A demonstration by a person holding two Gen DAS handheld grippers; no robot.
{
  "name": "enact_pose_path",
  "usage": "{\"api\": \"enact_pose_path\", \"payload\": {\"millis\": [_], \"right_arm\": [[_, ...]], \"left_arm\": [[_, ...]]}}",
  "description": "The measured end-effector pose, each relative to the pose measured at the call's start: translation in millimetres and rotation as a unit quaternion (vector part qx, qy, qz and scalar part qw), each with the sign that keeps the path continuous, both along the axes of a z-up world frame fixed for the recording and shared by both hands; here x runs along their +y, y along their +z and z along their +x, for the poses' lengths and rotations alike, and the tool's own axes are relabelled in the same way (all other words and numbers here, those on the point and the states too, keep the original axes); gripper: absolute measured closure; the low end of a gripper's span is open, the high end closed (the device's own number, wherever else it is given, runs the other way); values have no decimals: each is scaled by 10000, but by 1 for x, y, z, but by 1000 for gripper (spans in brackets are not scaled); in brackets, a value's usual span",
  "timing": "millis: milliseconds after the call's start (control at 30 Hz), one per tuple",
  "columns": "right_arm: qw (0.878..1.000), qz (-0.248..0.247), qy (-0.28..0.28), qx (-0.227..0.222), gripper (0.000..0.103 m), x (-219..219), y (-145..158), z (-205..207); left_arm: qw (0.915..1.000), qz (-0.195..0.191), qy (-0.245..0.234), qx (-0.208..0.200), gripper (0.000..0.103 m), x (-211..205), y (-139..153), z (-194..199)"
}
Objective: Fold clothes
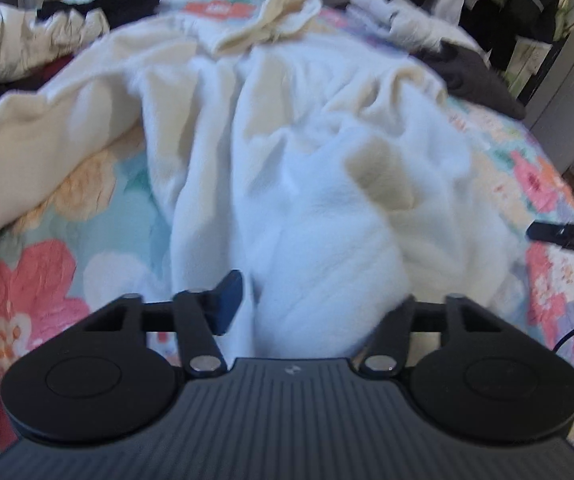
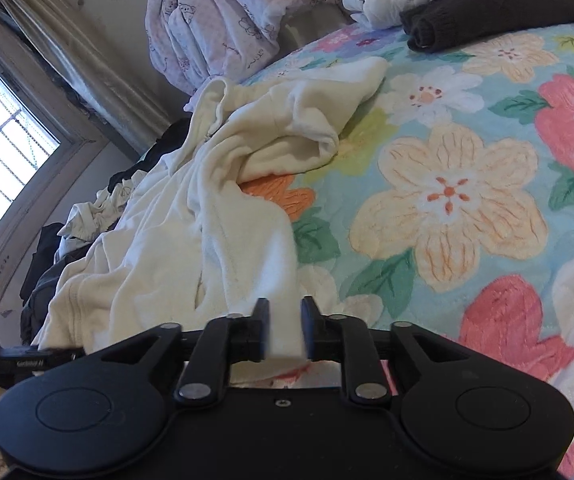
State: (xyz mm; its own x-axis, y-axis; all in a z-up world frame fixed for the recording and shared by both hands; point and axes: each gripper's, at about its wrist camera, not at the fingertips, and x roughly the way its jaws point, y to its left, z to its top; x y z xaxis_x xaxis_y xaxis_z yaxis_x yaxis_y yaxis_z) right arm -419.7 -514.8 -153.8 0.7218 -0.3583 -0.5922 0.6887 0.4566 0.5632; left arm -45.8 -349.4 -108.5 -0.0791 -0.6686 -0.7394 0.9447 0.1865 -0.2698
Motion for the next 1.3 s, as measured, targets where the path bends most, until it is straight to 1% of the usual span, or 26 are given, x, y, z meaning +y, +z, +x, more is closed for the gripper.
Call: {"api": "enact_pose_path", "payload": {"millis": [33, 67, 100, 167, 200, 333, 400, 433, 467, 500, 533, 600, 633, 700, 767, 800, 833, 867, 900, 967, 1033, 1100, 1133, 1233, 1300], "right_arm": [[10000, 27, -31, -67, 61, 0, -1, -2], [9997, 116, -52, -229, 53, 0, -3, -6], [9989, 220, -68, -414, 47, -1, -7, -9], [9945, 591, -172, -846, 43, -5, -21, -13], [9930, 726, -208, -909, 42, -8, -29, -11], [9954, 817, 10, -504, 41, -21, -55, 25], [9973, 605, 163, -392, 36, -22, -58, 45], [9980, 484, 239, -341, 36, -22, -60, 55], [9981, 384, 356, -312, 46, -24, -55, 62], [9980, 288, 484, -290, 90, -26, -50, 68], [9976, 193, 612, -267, 92, -29, -45, 74], [9970, -72, 632, -429, 92, -35, -22, 73], [9969, -331, 560, -446, 92, -37, -5, 69], [9952, -815, 286, -462, 93, -39, 35, 51], [9908, -1249, 2, -530, 94, -36, 71, 26], [9876, -1471, -125, -534, 94, -33, 87, 13], [9849, -1657, -271, -428, 94, -29, 98, 1], [9833, -1750, -387, -316, 94, -25, 102, -11], [9818, -1820, -494, -209, 94, -22, 104, -22], [9812, -1778, -731, 167, 95, -20, 94, -43], [9798, -1674, -971, 498, 95, -21, 73, -61], [9843, -1265, -1144, 461, 95, -31, 47, -77], [9861, -1059, -1204, 444, 95, -36, 34, -82], [9880, -555, -1387, 396, 95, -54, 0, -86], [9878, -477, -1412, 448, 95, -59, -10, -85]], "left_arm": [[10000, -43, 14, -25, 60, 1, 1, -2], [9999, -83, 28, -50, 66, 2, 1, -3], [9999, -123, 43, -76, 67, 3, 2, -5], [9997, -180, 81, -172, 70, 4, 0, -8], [9996, -205, 80, -202, 71, 4, -1, -10], [9985, -368, 90, -400, 71, 4, 3, -15], [9976, -453, 125, -511, 71, 4, 5, -17], [9972, -482, 158, -555, 71, 3, 7, -18], [9970, -478, 163, -593, 71, 2, 8, -20], [9967, -473, 166, -631, 71, 1, 10, -22], [9964, -477, 159, -689, 71, 0, 13, -24], [9956, -499, 148, -774, 71, -1, 20, -29], [9959, -524, 167, -714, 71, 0, 24, -34], [9964, -573, 207, -586, 67, 2, 34, -44], [9968, -662, 87, -436, 49, 5, 39, -62], [9968, -694, 19, -400, 45, 5, 41, -72], [9966, -700, -66, -424, 40, 6, 42, -83], [9964, -651, -168, -525, 35, 6, 42, -94], [9958, -600, -271, -628, 34, 6, 41, -105], [9924, -316, -401, -1118, 32, 7, 34, -125], [9857, 23, -488, -1611, 30, 9, 26, -137], [9826, 242, -470, -1783, 30, 15, 18, -134], [9828, 291, -387, -1783, 28, 19, 14, -128], [9893, 473, -109, -1374, 28, 20, 6, -108], [9922, 594, 76, -1096, 28, 20, 0, -94]]}}
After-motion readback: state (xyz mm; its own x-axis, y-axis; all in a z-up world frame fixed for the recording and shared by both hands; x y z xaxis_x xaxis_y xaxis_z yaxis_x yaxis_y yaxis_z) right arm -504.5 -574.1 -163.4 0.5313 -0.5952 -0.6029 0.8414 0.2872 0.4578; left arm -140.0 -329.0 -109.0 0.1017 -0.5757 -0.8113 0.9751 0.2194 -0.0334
